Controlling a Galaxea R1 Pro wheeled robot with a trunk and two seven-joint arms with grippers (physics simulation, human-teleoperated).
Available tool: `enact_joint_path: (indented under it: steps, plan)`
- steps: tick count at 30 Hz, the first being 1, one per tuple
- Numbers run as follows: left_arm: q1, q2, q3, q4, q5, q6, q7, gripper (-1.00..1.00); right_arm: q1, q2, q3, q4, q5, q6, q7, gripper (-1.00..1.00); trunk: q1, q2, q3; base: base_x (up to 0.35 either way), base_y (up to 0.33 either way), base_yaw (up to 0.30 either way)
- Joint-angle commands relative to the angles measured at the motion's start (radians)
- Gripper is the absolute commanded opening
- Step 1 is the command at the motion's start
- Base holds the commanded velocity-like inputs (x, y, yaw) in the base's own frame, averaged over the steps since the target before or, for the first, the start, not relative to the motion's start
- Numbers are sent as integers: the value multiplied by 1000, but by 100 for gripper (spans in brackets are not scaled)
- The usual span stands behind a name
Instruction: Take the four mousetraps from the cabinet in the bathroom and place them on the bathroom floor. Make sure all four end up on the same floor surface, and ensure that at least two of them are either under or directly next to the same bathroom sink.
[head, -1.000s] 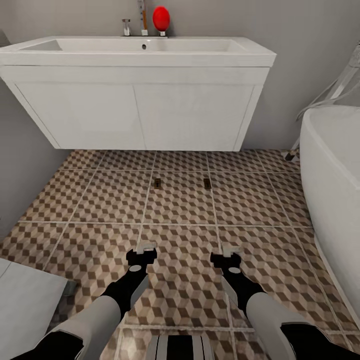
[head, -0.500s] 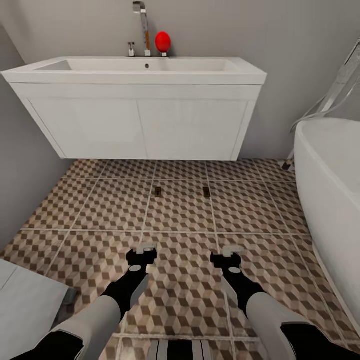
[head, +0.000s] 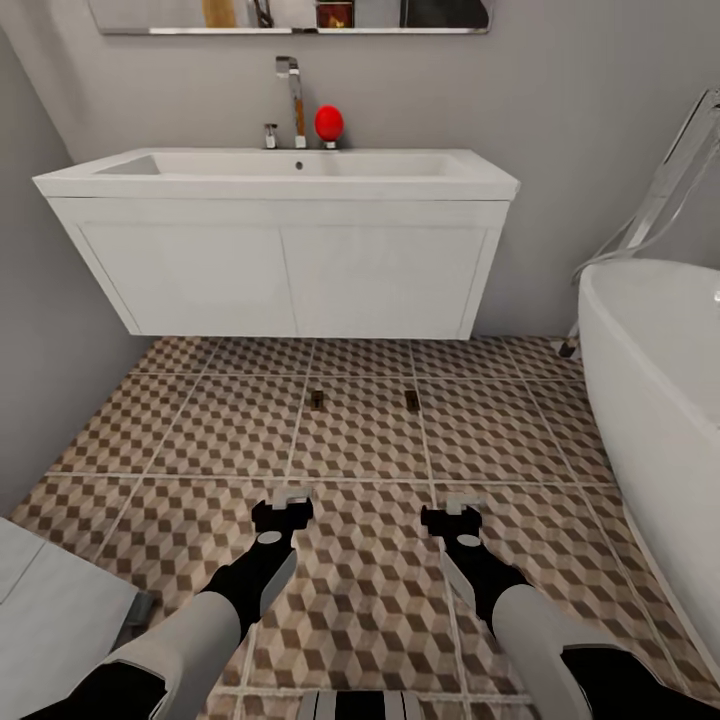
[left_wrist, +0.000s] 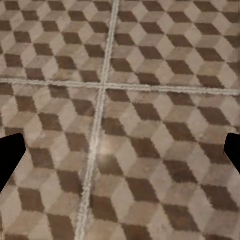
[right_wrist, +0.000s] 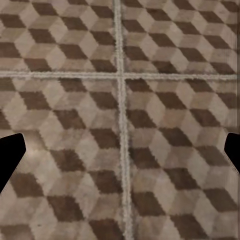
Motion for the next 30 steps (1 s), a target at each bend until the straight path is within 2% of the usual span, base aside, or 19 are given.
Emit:
enact_joint_path:
  steps: [1, 30]
  plan:
    - [-1, 1, -8, 2, 10, -4, 6, 100, -1, 0, -2, 1, 7, -1, -4, 100, -1, 0, 3, 0, 0, 0]
    - [-1, 2, -9, 7, 13, -8, 7, 100, -1, 1, -2, 2, 9, 3, -1, 100, -14, 7, 115, 0, 0, 0]
